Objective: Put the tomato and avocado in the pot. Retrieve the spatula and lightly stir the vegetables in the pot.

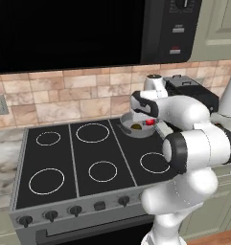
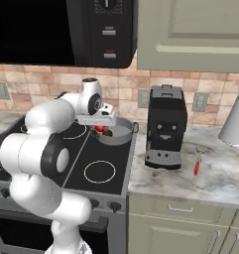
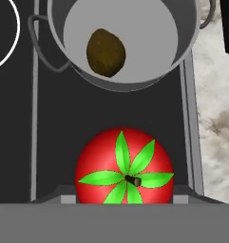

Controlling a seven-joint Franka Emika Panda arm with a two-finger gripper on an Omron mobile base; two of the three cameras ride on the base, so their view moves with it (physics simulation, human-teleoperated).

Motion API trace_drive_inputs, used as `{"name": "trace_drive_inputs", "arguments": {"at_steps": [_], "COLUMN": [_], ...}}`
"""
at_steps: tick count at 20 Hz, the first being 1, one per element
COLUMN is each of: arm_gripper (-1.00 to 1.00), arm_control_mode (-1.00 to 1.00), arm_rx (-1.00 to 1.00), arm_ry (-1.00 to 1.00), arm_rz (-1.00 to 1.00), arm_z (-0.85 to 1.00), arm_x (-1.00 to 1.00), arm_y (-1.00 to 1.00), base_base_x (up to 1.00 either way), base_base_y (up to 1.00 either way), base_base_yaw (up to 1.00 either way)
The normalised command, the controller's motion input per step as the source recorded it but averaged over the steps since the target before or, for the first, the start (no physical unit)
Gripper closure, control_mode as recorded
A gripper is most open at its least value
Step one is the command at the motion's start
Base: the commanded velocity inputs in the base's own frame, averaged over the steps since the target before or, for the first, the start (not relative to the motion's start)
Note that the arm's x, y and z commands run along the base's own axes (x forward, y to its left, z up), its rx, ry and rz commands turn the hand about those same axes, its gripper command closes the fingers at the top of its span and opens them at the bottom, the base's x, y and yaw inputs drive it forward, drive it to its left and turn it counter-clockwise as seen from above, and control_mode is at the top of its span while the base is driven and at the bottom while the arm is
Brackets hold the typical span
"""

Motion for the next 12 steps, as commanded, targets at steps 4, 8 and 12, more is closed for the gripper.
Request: {"name": "trace_drive_inputs", "arguments": {"at_steps": [4,8,12], "arm_gripper": [1.0,1.0,1.0], "arm_control_mode": [-1.0,-1.0,-1.0], "arm_rx": [0.0,0.0,0.0], "arm_ry": [0.03,0.01,0.0], "arm_rz": [0.1,0.08,0.08], "arm_z": [-0.42,-0.31,-0.28], "arm_x": [0.56,0.6,0.63], "arm_y": [0.0,0.0,0.0], "base_base_x": [0.0,0.0,0.0], "base_base_y": [0.0,0.0,0.0], "base_base_yaw": [0.0,0.0,0.0]}}
